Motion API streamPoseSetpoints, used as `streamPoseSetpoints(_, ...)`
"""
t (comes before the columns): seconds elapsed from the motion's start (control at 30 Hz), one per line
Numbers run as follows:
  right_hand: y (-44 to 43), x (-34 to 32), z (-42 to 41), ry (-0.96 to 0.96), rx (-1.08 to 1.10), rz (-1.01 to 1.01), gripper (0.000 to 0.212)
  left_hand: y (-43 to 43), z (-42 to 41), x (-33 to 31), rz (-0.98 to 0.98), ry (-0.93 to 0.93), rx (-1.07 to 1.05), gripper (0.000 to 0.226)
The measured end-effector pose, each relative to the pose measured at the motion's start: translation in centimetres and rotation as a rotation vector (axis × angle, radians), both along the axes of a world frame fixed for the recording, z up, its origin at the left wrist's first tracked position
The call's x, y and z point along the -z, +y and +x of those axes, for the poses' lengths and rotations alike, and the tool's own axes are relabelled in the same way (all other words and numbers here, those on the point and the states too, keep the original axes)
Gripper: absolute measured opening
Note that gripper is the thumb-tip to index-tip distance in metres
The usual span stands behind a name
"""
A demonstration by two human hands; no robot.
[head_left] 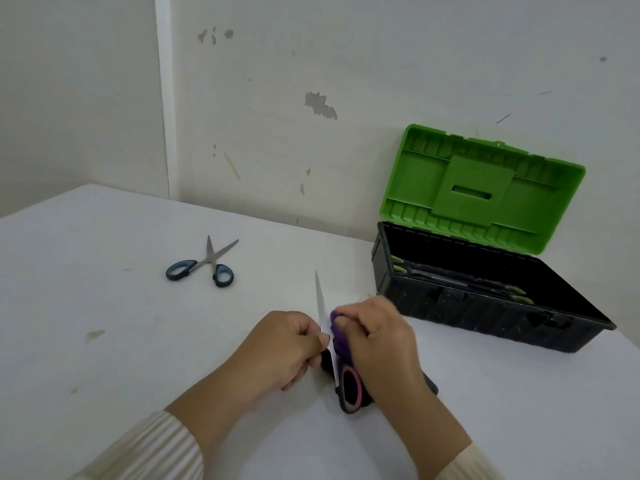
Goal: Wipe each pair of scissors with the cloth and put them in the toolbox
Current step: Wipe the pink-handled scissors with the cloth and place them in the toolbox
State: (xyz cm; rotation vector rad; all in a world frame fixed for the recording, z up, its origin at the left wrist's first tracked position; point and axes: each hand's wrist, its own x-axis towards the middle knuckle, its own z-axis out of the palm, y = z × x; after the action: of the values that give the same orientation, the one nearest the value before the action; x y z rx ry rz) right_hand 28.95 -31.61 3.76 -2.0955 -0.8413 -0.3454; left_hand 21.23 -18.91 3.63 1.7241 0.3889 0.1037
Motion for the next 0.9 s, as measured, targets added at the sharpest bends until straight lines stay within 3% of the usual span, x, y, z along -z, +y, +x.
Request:
streamPoseSetpoints(0.07,-0.1,-0.1,0.4,-0.022,0.063,-0.029,0.013,0.1,0.0,-0.1,0.008,0.000,0.009,0.022)
streamPoseSetpoints(0.4,0.0,0.4,-0.9,-0.059,-0.036,-0.087,0.012,-0.2,-0.3,-0.6,-0.036,-0.001,-0.015,0.029)
streamPoseSetpoints(0.47,0.1,0.8,-1.0,-0.047,-0.053,-0.056,0.014,0.0,-0.3,-0.7,-0.037,0.001,-0.015,0.028)
streamPoseSetpoints(0.57,-0.8,0.0,1.3,0.019,0.092,0.056,0.018,0.0,-0.5,-0.8,-0.019,0.021,0.025,0.024)
streamPoseSetpoints(0.7,-2.4,-1.3,1.7,-0.044,0.232,0.186,0.022,0.0,-0.6,-1.1,-0.035,0.048,0.033,0.028)
streamPoseSetpoints(0.83,-0.8,0.1,-0.5,-0.034,-0.047,-0.052,0.016,0.2,-0.5,-1.1,-0.042,0.037,-0.003,0.027)
streamPoseSetpoints(0.9,-0.2,0.8,-0.1,-0.050,-0.052,-0.097,0.016,0.1,-0.7,-1.1,-0.023,0.026,0.009,0.026)
